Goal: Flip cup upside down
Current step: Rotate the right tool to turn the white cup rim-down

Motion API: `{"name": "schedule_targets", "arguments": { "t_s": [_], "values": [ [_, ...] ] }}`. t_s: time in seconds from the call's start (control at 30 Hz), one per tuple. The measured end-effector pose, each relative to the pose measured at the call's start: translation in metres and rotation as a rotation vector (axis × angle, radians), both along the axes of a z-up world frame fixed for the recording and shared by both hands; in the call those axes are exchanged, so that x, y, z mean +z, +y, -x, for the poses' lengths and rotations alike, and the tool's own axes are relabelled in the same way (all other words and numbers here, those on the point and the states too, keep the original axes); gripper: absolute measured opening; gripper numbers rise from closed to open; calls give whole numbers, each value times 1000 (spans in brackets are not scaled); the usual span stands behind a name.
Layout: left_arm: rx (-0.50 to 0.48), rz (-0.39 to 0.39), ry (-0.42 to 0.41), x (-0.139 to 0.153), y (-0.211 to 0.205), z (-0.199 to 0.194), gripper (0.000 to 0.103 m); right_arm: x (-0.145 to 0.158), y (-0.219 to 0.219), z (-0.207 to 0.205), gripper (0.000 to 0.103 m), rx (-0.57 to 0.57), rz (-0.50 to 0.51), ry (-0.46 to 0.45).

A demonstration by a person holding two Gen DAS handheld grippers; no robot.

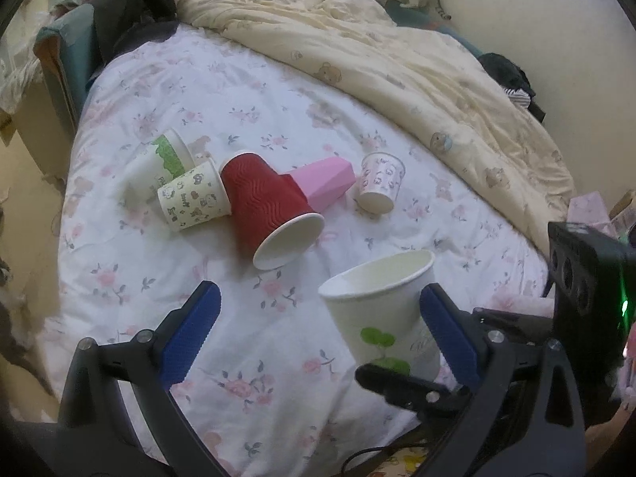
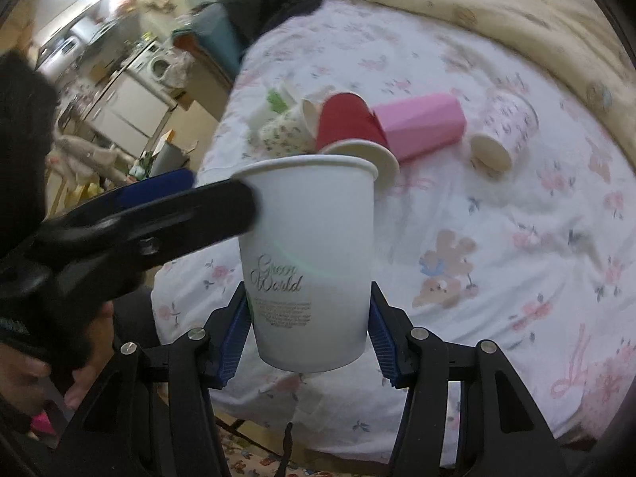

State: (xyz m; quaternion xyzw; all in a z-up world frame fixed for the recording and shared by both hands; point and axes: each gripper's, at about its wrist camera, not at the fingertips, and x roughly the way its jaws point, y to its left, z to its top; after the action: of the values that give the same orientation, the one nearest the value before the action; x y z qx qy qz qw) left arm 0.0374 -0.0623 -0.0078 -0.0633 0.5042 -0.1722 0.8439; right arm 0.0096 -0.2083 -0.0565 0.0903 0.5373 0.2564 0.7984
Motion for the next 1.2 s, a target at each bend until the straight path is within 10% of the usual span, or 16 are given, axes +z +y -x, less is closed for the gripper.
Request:
{"name": "schedule_targets", "arguments": {
  "t_s": [1.2],
  "values": [
    [92, -76, 74, -24, 19, -7, 99, 8, 2, 11, 56, 21, 45, -42]
  ]
}}
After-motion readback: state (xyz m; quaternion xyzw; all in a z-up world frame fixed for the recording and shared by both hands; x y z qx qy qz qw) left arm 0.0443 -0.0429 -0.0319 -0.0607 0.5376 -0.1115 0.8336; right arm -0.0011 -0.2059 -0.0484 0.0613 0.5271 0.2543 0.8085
